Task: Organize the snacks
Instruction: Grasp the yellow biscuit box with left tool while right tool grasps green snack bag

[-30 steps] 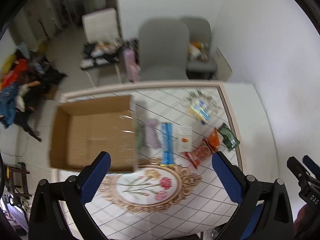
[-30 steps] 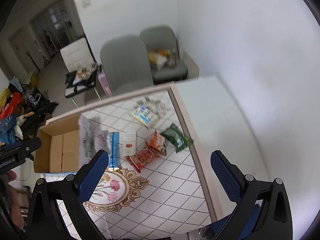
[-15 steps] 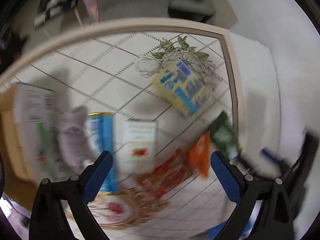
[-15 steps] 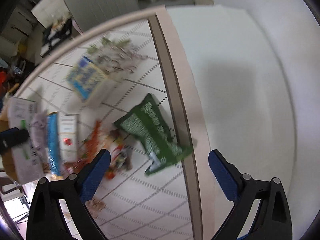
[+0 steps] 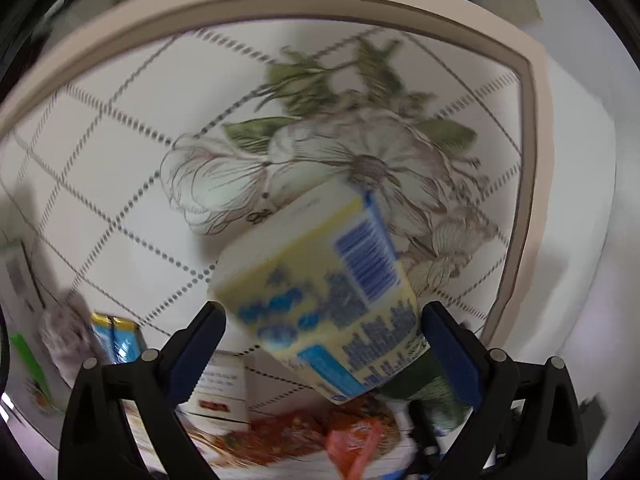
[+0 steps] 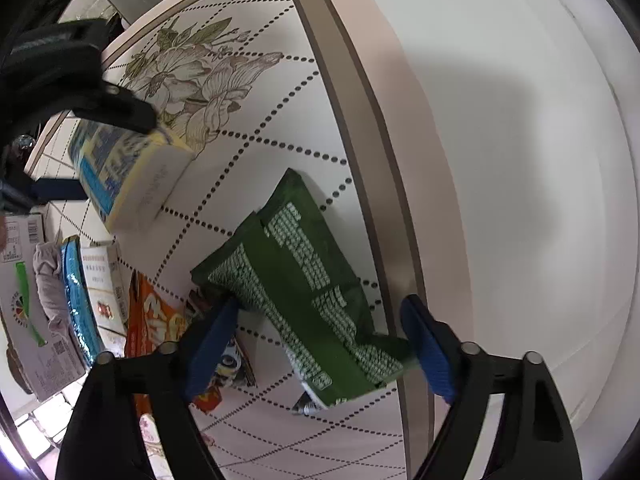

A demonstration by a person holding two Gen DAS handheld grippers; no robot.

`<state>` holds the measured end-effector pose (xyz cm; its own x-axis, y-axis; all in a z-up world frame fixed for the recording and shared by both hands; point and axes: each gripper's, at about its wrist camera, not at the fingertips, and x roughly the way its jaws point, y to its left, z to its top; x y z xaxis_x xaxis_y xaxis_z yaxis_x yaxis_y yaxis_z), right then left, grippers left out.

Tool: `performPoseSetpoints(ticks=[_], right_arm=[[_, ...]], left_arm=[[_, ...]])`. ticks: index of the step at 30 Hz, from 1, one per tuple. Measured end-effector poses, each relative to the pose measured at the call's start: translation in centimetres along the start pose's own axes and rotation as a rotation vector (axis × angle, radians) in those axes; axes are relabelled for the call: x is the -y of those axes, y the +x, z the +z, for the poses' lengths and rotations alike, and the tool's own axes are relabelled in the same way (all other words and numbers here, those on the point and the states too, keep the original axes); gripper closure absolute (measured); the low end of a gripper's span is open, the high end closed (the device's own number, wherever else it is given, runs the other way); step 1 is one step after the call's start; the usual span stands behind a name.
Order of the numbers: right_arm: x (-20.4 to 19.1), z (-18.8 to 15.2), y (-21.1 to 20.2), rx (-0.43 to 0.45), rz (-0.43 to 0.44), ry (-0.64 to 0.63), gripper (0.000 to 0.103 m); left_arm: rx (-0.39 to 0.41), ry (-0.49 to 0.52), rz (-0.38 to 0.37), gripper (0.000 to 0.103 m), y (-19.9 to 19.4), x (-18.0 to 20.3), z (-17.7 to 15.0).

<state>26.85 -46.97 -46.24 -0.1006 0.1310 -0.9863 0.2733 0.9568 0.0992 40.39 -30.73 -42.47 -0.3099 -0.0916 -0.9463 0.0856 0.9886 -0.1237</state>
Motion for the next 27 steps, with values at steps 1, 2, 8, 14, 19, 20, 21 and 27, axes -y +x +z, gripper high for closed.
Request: performPoseSetpoints(ticks=[1,2,8,14,19,20,21,27], right_arm=[[0.4,-0.5,0.1,-0.003,-0.005,-0.004,0.033],[0.5,-0.9,0.2,-0.008,-0.011,-0.009,0.035],[1.4,-1.8,3.0,-0.028,-0.009,0.005,0.035],[1.8,-2.5,4.0,0.012,0.018,0.005,0.057],[1.6,-3.9,4.5,0.059,0.018,0.036,0.065],[1.7,-4.4,4.5,0.065,0.024,0.042,0.065],[1.8,-4.8,4.5,0.073,0.035,0.045,0.065],[1.5,-6.2,2.3,0.096,0.012,0.01,0.066]], left_arm=[[0.005,0.057,0.029,0.014,-0.3,0.7,-0.6],[0.005,0.114,0.061,0.022,-0.5,1.3,-1.4],[0.017,0.233,0.179,0.023,0.6,1.9,-3.8],[0.066,0.145,0.023,0.039,0.7,-0.2,-5.2],[0.175,0.16,0.024,0.04,-3.4,-1.1,-8.6],[0.197,0.168,0.018,0.04,-4.2,-1.1,-9.4],[0.213,0.175,0.015,0.04,-4.8,-1.2,-10.2],[0.189,0.247,0.04,0.039,-6.9,-2.1,-15.7]])
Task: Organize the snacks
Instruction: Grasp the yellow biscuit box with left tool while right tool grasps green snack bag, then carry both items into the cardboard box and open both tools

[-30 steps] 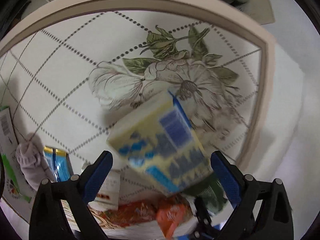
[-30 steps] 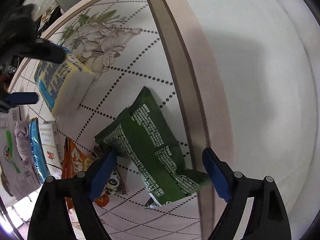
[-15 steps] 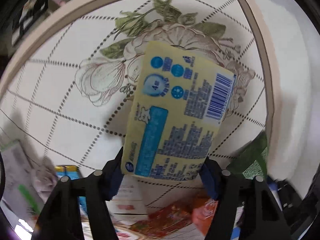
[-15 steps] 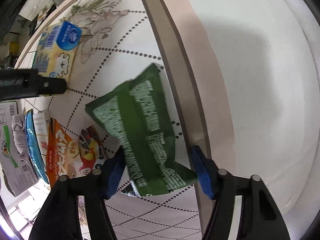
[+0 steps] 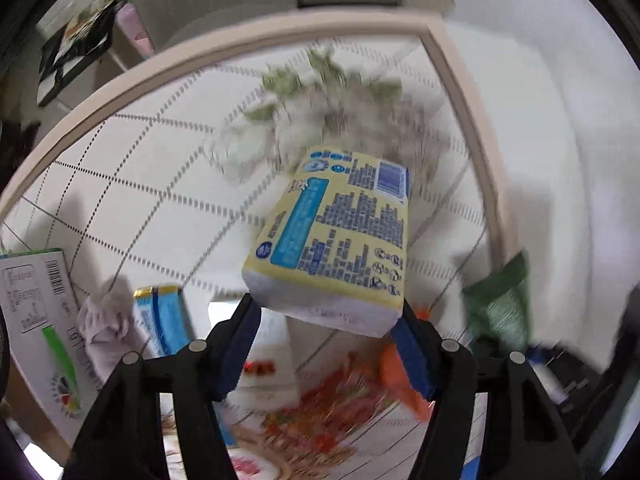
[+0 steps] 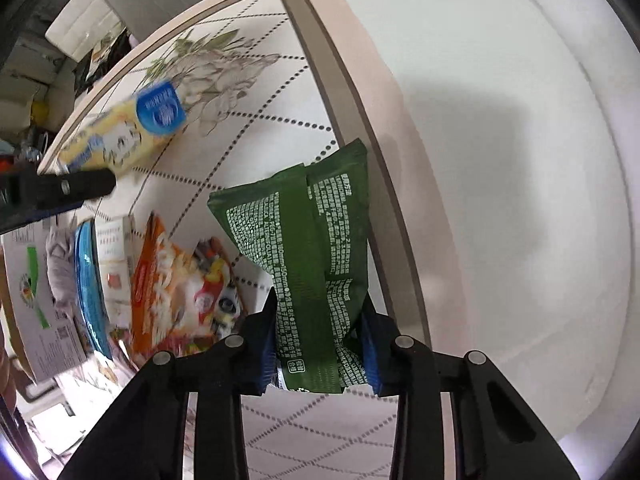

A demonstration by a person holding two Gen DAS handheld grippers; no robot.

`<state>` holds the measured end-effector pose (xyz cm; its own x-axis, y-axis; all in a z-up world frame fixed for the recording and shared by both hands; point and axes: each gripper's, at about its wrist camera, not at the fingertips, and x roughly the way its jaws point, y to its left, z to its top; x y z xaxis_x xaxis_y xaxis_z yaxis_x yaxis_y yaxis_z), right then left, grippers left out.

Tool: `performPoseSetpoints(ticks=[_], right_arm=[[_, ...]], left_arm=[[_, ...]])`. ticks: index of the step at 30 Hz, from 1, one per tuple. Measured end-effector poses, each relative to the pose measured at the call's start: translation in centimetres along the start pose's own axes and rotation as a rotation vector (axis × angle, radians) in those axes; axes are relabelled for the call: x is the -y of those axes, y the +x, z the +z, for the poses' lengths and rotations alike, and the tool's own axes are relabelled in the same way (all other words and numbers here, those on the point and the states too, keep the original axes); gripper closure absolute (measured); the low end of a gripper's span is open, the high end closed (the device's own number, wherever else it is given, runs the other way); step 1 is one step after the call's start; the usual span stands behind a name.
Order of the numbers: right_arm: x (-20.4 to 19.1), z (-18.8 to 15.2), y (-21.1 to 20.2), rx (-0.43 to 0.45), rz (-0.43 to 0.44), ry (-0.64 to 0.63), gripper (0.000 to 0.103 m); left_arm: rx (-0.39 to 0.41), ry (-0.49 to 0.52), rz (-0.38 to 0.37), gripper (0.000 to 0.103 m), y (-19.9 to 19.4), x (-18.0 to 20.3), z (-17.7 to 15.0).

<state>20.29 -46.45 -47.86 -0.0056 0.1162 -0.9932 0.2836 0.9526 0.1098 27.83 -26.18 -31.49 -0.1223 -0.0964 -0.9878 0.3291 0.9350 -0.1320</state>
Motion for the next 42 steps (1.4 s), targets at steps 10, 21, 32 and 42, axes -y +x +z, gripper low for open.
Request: performPoseSetpoints(ticks=[10,21,32,42], right_arm=[[-0.5,2.4,-2.3,-0.034,-0.015,0.017,0.066],[0.8,2.5,-1.4,-0.059,0.04,0.045,0.066],[1.6,3.2,0.7,-0.094,0.027,0.036,0.066],[1.0,3.7,0.4,-0.111,0.071,0.024,0.066]], left_arm=[[-0.18,-0.037,0.001,0.039,4.0,-2.1,0.9],[-0.151,-0.074,-0.045,0.037,0.4,-3.6,3.0],[-0.162,0.111,0.096,0.032,1.2,-0.7,5.6],[-0.096,0.039,-0.078,0.032,-7.7,-4.0,1.6]])
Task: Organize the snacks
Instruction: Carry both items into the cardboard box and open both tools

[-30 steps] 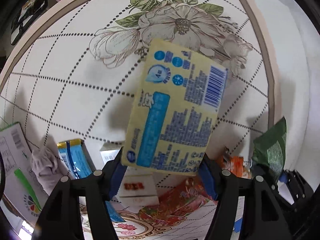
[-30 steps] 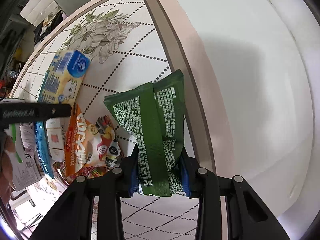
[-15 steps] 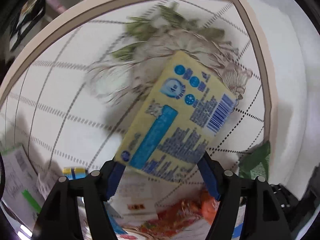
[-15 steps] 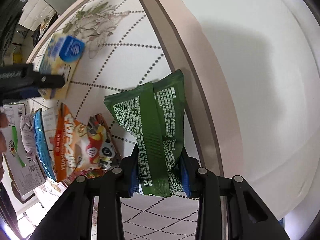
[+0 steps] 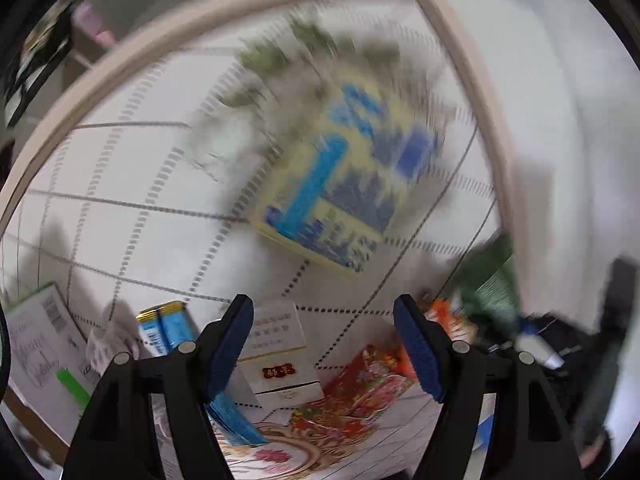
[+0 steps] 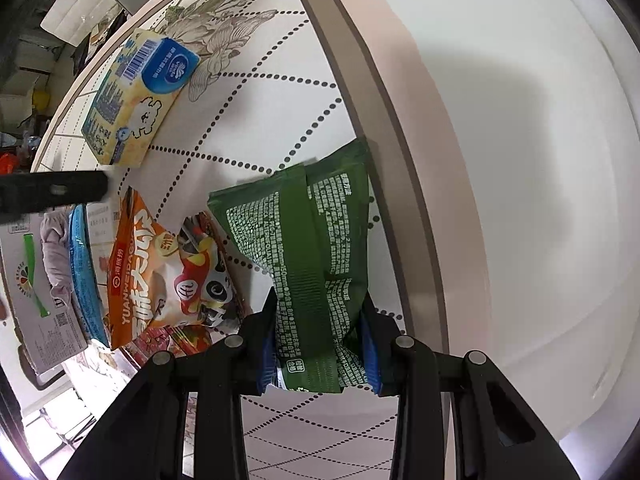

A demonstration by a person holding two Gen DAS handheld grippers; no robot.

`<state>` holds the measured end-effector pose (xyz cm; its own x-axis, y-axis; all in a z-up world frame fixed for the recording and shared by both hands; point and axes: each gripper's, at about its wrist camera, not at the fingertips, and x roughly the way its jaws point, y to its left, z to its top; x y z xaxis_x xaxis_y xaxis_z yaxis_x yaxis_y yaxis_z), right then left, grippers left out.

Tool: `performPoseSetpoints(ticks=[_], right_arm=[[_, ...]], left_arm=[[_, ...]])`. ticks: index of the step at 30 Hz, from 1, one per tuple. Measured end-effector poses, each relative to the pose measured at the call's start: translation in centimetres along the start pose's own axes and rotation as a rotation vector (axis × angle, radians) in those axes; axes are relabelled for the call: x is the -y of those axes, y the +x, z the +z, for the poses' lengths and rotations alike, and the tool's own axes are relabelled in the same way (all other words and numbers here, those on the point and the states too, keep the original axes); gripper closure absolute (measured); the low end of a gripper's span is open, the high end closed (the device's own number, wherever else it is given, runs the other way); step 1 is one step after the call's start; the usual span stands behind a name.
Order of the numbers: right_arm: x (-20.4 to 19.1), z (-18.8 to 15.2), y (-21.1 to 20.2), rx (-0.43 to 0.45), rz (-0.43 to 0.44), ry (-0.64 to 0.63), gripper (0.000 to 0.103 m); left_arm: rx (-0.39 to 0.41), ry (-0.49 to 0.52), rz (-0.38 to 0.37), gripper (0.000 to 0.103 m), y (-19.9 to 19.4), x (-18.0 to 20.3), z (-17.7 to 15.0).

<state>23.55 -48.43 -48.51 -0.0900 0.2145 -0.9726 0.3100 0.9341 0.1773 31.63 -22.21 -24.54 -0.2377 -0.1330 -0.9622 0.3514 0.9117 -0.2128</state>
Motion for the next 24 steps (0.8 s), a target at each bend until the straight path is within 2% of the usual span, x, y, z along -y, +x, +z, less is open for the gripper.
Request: performPoseSetpoints(ticks=[3,5,7,8,10,11,14,15,16,17,18,19,20,24], right_arm=[[0.2,0.3,0.1,-0.006,0.009,0.0,0.066],[0.4,0.5,0.2,-0.007,0.008,0.0,0.066],[0.6,0.7,0.2,-0.011,0.004,-0.005,0.066],[0.7,0.6,0.3,-0.012,0.001,-0.009,0.065],[0.7,0.6,0.4,-0.014,-0.004,-0.014,0.065],[0.6,0.6,0.4,-0.015,-0.007,-0.017,0.065],[0.0,0.7,0.6,-0.017,-0.018,-0.024,0.065],[-0.1,0.7,0.6,-0.016,-0.022,-0.026,0.065],[-0.3,0.8,0.5,-0.01,-0.026,-0.027,0.065],[-0.5,0.8,0.5,-0.003,-0.03,-0.028,0.066],[-0.7,0.6,0.4,0.006,-0.033,-0.028,0.066],[-0.8,0.4,0.2,0.018,-0.027,-0.025,0.066],[-0.7,0.3,-0.1,0.025,-0.018,-0.019,0.066],[-1.3,-0.1,-1.7,0.066,0.015,-0.013,0.067]], left_arm=[[0.093,-0.013,-0.002,0.032,-3.5,0.4,1.1],[0.076,0.039,0.023,0.032,-2.9,0.8,3.2],[0.029,0.102,0.092,0.032,-1.6,1.9,4.8],[0.003,0.13,0.143,0.031,0.1,2.4,6.8],[-0.022,0.181,0.262,0.027,4.1,3.6,7.8],[-0.043,0.2,0.281,0.027,4.8,3.7,8.5],[-0.113,0.2,0.268,0.027,7.0,3.7,9.0],[-0.109,0.202,0.266,0.027,7.3,3.8,9.3],[-0.069,0.2,0.244,0.028,6.6,3.7,9.3],[-0.048,0.19,0.23,0.035,6.4,3.8,9.3],[-0.039,0.174,0.211,0.039,5.8,3.5,9.2],[-0.03,0.157,0.176,0.04,4.5,2.6,8.1],[-0.018,0.149,0.153,0.042,1.7,1.5,6.3],[0.087,0.097,0.071,0.042,-2.9,-0.5,3.4]])
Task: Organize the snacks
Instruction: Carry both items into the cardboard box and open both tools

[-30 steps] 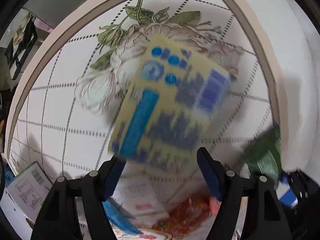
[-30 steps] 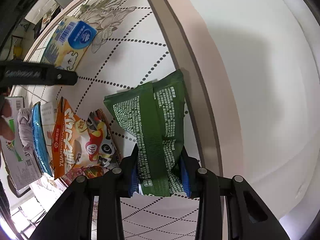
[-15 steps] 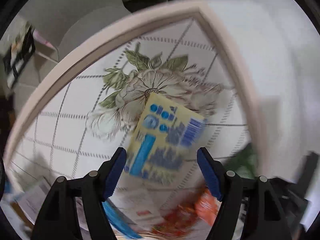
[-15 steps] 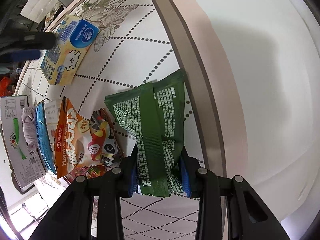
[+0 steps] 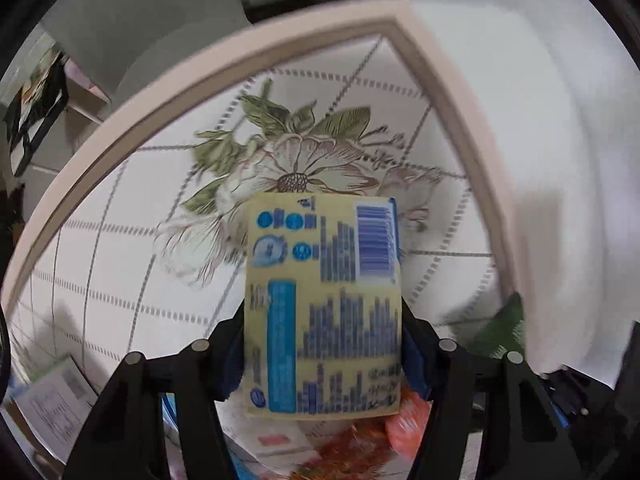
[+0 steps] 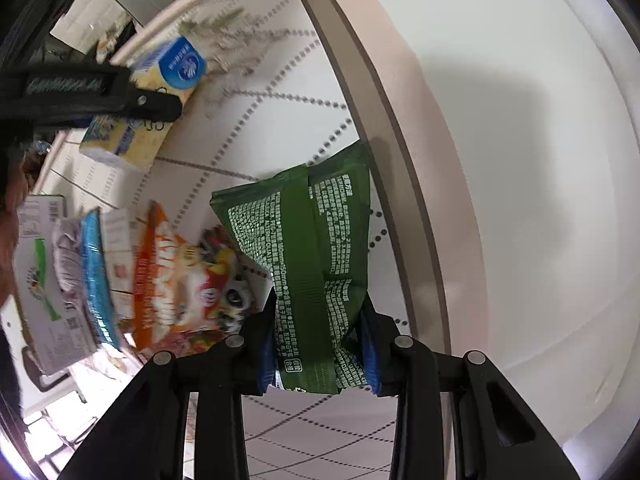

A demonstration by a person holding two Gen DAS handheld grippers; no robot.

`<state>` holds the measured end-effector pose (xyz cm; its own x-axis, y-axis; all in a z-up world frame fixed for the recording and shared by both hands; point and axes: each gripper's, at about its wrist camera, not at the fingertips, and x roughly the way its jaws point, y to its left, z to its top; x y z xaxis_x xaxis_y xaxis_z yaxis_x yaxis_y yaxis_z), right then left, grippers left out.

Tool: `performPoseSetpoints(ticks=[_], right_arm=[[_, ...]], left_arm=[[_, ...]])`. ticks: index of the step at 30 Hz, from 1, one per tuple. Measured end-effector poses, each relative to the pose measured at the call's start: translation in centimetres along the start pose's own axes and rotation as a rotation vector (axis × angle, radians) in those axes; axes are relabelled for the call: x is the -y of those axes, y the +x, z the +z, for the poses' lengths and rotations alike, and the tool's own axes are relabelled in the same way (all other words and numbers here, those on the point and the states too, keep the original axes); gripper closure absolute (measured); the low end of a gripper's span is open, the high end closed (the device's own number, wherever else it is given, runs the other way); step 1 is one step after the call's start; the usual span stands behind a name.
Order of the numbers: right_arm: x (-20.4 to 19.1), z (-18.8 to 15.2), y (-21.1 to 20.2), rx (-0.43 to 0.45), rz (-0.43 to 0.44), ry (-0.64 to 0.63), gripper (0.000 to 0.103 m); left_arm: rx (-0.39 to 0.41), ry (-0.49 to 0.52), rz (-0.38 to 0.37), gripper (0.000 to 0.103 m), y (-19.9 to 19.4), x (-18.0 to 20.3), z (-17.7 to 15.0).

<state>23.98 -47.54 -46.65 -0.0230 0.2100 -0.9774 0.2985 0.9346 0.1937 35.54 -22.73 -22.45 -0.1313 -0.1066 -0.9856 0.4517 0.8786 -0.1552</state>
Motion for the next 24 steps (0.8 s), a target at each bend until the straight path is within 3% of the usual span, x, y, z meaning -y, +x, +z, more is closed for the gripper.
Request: performPoseSetpoints(ticks=[5,8,13,14,16,19,24], right_arm=[[-2.4,-0.6,-3.7,0.078,0.018,-0.041,0.067],[-4.6,-1.5,-5.6,0.103,0.044,-0.072,0.067],[-11.6,-4.2,-8.4,0.131,0.127,-0.142,0.067],[-13.2,-4.8,-8.7,0.129,0.149,-0.157,0.067],[-16.9,-5.8,-9.5,0.125,0.204,-0.191,0.067],[-23.6,-7.1,-9.8,0.12,0.262,-0.251,0.067],[-33.7,-7.9,-8.0,0.094,0.277,-0.306,0.067]], left_arm=[[0.127,-0.121,-0.136,0.042,-6.7,-3.4,-6.6],[0.187,-0.175,-0.158,0.043,-9.5,-5.0,-10.5],[0.3,-0.271,-0.177,0.043,-12.6,-4.0,-19.2],[0.327,-0.295,-0.168,0.043,-14.4,-5.7,-21.3],[0.349,-0.316,-0.147,0.043,-12.5,-7.9,-22.8],[0.368,-0.378,-0.119,0.043,-13.2,-13.1,-26.0],[0.366,-0.486,-0.084,0.043,-13.9,-22.8,-29.7]])
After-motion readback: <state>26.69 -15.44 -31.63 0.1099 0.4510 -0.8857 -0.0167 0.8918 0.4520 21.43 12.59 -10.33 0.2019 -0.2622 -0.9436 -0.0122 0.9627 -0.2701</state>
